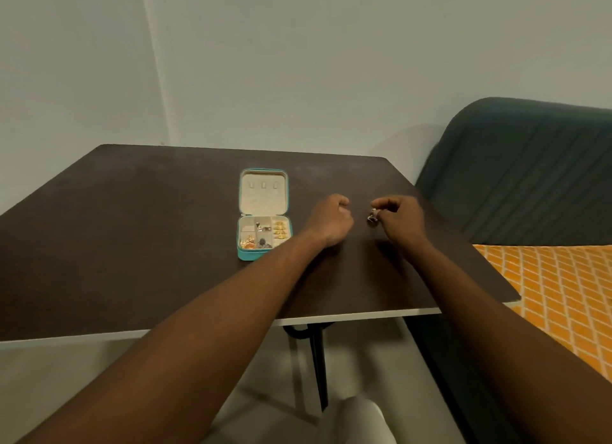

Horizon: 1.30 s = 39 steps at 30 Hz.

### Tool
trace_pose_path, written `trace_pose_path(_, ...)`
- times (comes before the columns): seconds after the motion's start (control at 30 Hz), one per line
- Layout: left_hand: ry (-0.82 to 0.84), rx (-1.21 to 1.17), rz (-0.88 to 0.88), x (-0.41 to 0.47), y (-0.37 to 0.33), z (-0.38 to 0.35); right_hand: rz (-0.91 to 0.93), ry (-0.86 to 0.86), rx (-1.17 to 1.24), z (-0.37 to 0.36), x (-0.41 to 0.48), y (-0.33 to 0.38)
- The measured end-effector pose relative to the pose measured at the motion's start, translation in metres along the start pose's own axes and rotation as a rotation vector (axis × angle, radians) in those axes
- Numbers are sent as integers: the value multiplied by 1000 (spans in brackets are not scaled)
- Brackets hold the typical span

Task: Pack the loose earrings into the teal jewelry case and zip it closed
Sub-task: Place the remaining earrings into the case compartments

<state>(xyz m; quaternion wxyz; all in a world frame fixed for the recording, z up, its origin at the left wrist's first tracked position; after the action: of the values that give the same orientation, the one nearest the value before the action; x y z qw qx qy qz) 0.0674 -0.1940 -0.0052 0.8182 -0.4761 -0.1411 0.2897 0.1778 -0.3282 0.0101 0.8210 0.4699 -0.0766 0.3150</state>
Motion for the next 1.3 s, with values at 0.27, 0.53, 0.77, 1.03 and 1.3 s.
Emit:
trace_pose_path(0.27, -49, 108, 38, 21, 7, -38, 0, 13, -96, 5, -2, -37)
trace_pose_path(0.53, -114, 255, -84, 31, 0, -47, 127, 63, -208, -9, 6, -31)
trace_pose_path(0.77, -141, 233, -128, 30, 1, -48, 164, 90, -249, -11, 3, -30)
trace_pose_path(1.03, -112, -179, -152, 35, 8, -44, 317, 155, -300, -16, -7, -10)
trace_pose_path(1.3, -105, -428, -177, 25, 4, -30, 296, 72, 107, -2, -20, 1)
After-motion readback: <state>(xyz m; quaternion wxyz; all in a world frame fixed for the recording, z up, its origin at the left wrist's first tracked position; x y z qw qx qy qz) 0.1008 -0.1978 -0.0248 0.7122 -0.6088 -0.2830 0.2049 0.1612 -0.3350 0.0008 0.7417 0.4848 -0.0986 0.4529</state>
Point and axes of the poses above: each hand's wrist, its own x-axis towards the middle knuckle, its own z-axis out of the back of the hand, y = z × x, the point moved 7 cm from there along x, towards the middle knuckle, and after that the axes turned 9 degrees about z, right-handed, at the moved point
